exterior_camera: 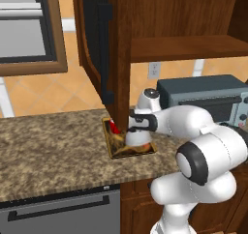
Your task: Pick the kettle from the counter and place it on the tray. Then pick the mug from the cabinet and place it on the tray. Then close the cabinet doors.
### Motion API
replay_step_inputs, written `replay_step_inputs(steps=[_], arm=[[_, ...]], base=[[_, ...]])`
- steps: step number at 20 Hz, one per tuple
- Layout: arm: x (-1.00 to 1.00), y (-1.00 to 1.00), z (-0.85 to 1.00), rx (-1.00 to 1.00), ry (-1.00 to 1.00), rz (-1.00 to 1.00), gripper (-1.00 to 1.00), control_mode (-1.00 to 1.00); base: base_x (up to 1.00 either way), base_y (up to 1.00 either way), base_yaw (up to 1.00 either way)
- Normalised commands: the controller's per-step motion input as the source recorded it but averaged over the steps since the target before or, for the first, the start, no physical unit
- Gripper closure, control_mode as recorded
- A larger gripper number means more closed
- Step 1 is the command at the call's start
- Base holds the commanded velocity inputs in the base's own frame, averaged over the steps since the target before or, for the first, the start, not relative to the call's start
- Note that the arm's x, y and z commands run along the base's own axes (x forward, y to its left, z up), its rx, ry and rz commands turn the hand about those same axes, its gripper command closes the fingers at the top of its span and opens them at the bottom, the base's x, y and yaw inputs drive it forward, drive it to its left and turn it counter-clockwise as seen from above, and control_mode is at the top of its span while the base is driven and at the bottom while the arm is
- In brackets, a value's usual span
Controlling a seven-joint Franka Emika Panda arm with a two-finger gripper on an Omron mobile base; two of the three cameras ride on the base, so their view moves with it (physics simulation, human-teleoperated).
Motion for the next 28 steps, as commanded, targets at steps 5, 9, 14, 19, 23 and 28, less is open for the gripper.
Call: replay_step_inputs(steps=[5, 9, 14, 19, 23, 28], arm=[[0.18, 0.00, -0.24, 0.00, -0.09, 0.02, 1.00, -1.00], [0.04, 0.00, -0.19, 0.00, -0.09, 0.01, 1.00, -1.00], [-0.10, 0.00, 0.00, 0.00, -0.09, 0.00, 1.00, -1.00], [0.00, 0.00, -0.09, 0.00, -0.01, 0.00, 1.00, -1.00], [0.00, 0.00, -0.29, 0.00, 0.00, 0.01, 1.00, -1.00], [0.00, 0.00, -0.38, 0.01, 0.01, 0.02, -1.00, -1.00]], base=[[0.00, 0.00, 0.00], [0.00, 0.00, 0.00], [0.00, 0.00, 0.00], [0.00, 0.00, 0.00], [0.00, 0.00, 0.00], [0.00, 0.00, 0.00]])
